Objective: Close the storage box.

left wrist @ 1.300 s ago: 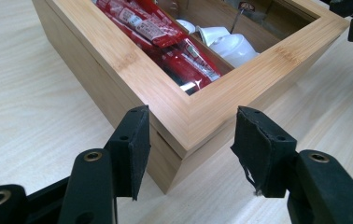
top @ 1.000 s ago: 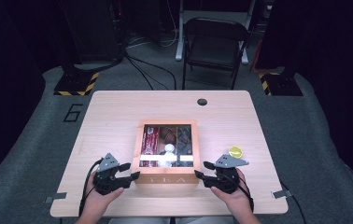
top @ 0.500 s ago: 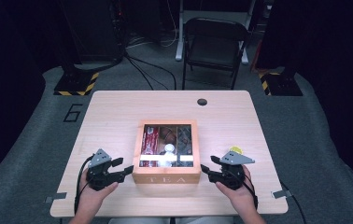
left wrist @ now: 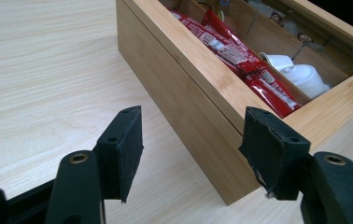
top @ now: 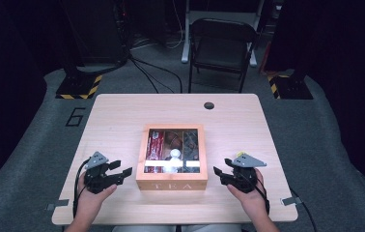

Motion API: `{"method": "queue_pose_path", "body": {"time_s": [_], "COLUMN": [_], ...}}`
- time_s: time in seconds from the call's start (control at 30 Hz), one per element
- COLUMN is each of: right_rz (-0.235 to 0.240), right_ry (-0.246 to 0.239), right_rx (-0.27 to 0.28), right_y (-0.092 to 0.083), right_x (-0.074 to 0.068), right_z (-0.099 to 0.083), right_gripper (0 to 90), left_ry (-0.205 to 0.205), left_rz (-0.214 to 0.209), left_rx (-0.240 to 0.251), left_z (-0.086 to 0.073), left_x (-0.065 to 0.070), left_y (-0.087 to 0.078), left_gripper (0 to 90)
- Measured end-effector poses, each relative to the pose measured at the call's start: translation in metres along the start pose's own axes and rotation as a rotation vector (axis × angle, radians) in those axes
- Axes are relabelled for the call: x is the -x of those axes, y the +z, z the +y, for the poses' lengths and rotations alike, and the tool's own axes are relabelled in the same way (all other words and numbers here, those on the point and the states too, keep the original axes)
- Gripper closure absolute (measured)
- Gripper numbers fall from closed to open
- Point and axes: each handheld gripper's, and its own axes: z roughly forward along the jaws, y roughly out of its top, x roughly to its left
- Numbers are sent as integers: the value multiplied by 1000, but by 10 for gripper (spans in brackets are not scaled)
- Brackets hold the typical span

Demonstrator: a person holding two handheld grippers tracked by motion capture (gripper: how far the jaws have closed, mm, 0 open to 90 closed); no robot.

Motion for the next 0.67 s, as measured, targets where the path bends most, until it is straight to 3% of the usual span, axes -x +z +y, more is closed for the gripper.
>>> {"method": "queue_pose_path", "body": {"time_s": [0.17, 0.37, 0.6, 0.67], "right_rz": [-8, 3, -8, -9], "right_ry": [16, 13, -5, -20], "right_rx": [-13, -32, -34, -18], "right_y": [6, 11, 13, 11], "right_x": [2, 0, -3, -3], "right_z": [-5, -7, -7, -5], "right_gripper": [419, 407, 390, 381], "left_ry": [26, 38, 35, 54], "left_rz": [29, 23, -14, -58], "left_rx": [1, -16, 0, 12], "left_z": [-2, -4, -2, -1], "left_x": [-3, -4, -1, 4], "left_y": [5, 7, 5, 1], "left_gripper": [365, 362, 363, 363]}}
